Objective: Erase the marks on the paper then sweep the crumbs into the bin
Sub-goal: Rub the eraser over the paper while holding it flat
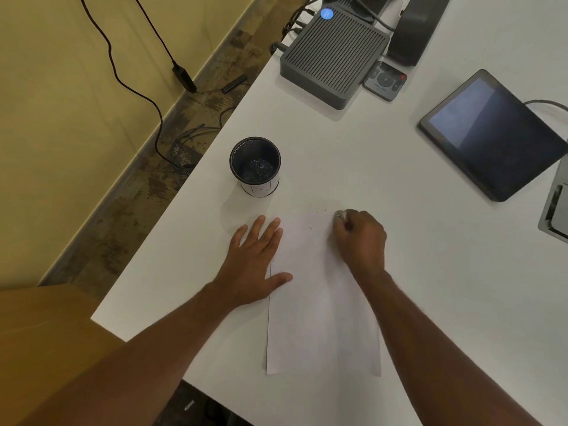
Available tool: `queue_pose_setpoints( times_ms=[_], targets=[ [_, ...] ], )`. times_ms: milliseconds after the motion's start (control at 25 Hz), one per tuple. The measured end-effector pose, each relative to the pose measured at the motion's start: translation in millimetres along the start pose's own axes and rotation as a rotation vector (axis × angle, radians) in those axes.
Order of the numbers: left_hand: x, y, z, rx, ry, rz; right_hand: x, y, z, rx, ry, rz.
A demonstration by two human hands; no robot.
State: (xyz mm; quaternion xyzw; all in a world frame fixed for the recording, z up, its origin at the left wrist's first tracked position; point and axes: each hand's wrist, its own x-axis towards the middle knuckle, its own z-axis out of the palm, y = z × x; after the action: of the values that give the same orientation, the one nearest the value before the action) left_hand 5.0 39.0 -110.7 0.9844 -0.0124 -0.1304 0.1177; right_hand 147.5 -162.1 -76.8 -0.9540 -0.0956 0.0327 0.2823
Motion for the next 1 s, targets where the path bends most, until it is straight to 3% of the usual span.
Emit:
queue_pose_setpoints(
  times_ms=[80, 160, 200, 360, 520, 640, 720, 840, 880, 1000],
  targets=[
    [1, 0, 0, -0.006, 0.003, 0.011, -16, -16, 5, -0.003, -0.079, -0.070],
    [-1, 1, 0, -0.004, 0.001, 0.020, -51, -24, 20, -0.005, -0.210, -0.313],
    [-1, 0, 0, -0.004, 0.001, 0.020, -50, -21, 20, -0.005, -0.217, -0.332],
    [0, 1, -1, -0.023, -0.002, 0.010, -10, -7, 2, -0.034, 0.016, -0.042],
    [-1, 1, -1, -0.031, 0.015, 0.019, -53, -21, 13, -0.038, -0.191, -0.313],
    [-1, 1, 0, -0.037, 0.013, 0.013, -11, -3, -2, -0.069, 0.001, -0.046],
    [0, 1, 0, -0.038, 0.025, 0.017, -14, -13, -3, -0.079, -0.027, -0.043],
    [-1, 1, 1, -0.042, 0.034, 0.025, -47, -24, 15, -0.063, -0.177, -0.316],
    [-1, 1, 1, -0.039, 0.032, 0.024, -37, -19, 10, -0.057, -0.182, -0.260],
    [0, 1, 1, -0.036, 0.027, 0.021, -4, -9, 2, -0.081, 0.025, -0.034]
  ],
)
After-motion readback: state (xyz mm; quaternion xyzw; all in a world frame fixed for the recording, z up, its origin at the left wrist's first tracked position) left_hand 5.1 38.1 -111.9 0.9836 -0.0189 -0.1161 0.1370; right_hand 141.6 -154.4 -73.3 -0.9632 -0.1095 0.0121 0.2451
